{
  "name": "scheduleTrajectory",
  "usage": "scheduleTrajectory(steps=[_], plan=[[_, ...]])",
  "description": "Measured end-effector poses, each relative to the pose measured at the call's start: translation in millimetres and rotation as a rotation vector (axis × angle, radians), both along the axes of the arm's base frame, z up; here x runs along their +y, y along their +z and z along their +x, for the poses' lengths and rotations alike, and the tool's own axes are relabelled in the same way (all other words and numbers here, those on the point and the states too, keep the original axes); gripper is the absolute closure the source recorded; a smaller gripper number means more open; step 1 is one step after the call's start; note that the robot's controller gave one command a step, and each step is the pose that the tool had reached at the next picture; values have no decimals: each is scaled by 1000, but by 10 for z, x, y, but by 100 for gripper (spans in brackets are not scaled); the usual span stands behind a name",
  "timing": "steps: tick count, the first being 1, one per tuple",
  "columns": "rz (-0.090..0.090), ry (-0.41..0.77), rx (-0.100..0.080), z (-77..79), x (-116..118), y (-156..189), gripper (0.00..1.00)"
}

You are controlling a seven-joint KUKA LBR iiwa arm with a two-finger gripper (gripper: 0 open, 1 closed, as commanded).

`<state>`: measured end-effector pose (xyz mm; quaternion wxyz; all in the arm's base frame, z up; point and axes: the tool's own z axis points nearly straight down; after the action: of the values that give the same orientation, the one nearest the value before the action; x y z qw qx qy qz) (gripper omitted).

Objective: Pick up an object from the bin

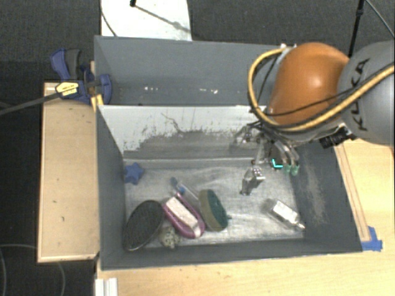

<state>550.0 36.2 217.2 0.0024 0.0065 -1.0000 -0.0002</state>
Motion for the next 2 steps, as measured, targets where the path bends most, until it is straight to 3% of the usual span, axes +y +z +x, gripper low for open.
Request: scheduleTrajectory(steps=[1,2], plan=[[-1,-387,1,-472,282,-710,0],[-1,-580,1,-557,1063,-1092,0]])
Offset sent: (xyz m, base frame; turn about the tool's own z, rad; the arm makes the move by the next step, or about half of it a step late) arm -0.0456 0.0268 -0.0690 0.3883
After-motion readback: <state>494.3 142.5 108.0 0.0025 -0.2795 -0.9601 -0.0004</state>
